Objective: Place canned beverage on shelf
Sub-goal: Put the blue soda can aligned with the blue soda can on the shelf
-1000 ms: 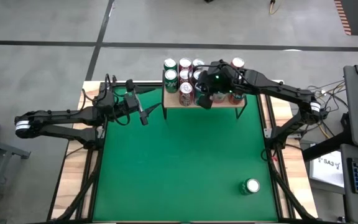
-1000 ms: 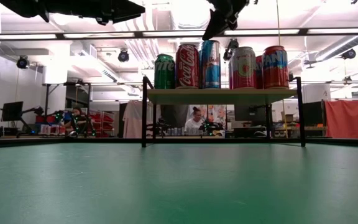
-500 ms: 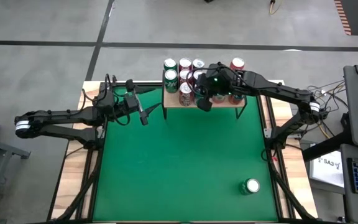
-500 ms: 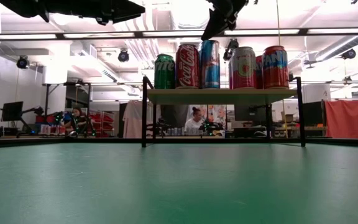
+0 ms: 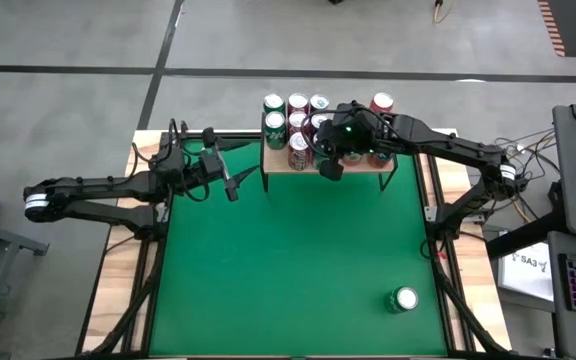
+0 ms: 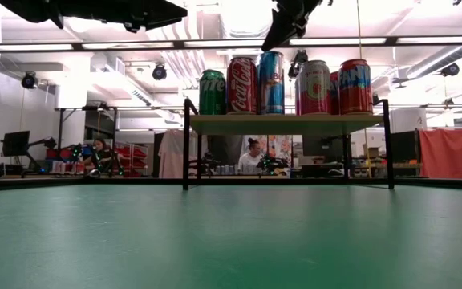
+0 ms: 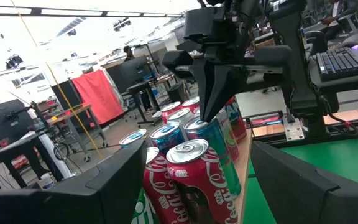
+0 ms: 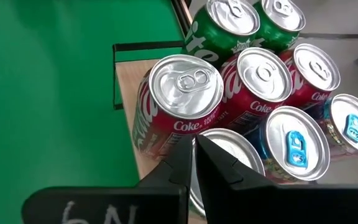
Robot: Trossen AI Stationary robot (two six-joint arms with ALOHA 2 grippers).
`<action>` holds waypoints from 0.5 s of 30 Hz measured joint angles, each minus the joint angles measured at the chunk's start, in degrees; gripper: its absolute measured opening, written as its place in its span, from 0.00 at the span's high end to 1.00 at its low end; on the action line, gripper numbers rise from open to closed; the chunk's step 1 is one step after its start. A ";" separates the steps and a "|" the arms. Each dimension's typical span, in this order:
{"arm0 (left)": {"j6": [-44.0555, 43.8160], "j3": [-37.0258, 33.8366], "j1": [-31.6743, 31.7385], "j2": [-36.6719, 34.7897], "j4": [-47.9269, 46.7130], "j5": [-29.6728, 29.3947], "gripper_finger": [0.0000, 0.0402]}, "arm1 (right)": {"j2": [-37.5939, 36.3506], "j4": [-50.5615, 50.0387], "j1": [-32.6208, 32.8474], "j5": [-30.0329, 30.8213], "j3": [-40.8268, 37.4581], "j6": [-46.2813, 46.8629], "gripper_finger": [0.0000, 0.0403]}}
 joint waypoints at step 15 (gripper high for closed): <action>-0.01 0.00 0.02 0.00 0.00 0.00 0.32 | -1.98 -2.71 0.44 -0.20 1.40 3.55 0.97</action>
